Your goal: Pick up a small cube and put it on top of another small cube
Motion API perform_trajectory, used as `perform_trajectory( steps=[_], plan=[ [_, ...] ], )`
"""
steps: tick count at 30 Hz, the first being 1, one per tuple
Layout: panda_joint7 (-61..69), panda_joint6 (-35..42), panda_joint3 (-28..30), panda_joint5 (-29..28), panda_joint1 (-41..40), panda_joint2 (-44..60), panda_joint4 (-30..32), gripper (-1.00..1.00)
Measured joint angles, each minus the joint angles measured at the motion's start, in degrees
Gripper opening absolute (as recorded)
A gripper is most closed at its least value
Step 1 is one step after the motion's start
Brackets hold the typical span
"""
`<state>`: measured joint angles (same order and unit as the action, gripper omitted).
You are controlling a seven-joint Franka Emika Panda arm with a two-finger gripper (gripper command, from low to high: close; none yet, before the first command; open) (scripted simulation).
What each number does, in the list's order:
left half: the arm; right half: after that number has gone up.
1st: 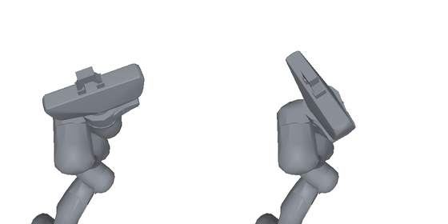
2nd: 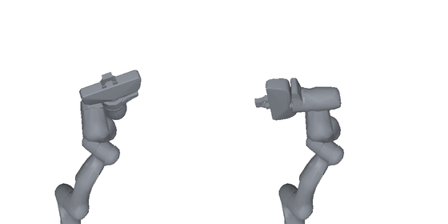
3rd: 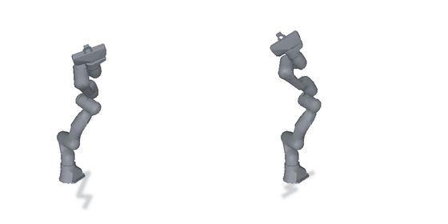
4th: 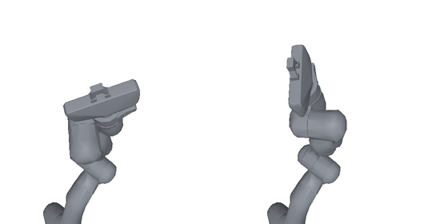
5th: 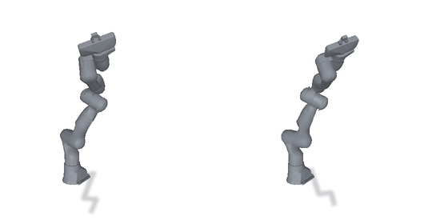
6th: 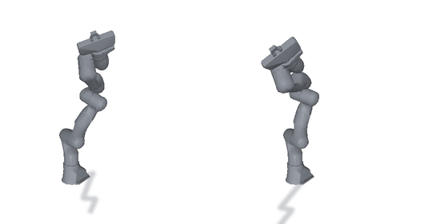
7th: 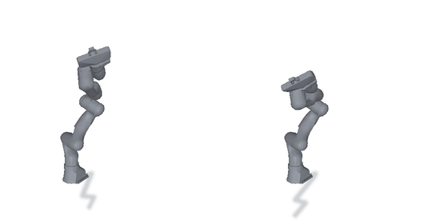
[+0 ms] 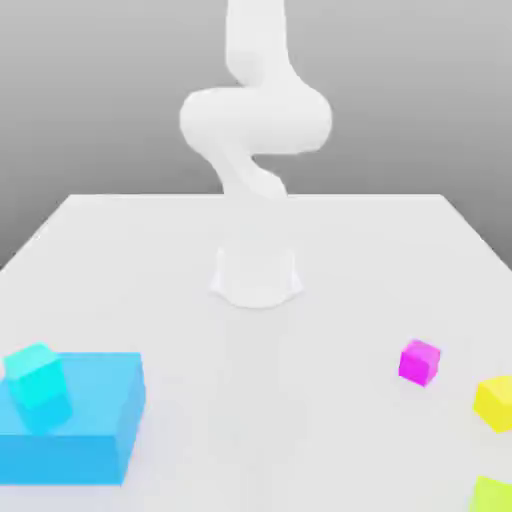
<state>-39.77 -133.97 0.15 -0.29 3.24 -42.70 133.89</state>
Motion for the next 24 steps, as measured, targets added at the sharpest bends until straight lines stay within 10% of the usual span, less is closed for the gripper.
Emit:
perform_trajectory(
  steps=[24],
  plan=[
    [59.6,-21.1,1.8,-1.0,30.4,30.0,20.2,0.0]
  ],
)
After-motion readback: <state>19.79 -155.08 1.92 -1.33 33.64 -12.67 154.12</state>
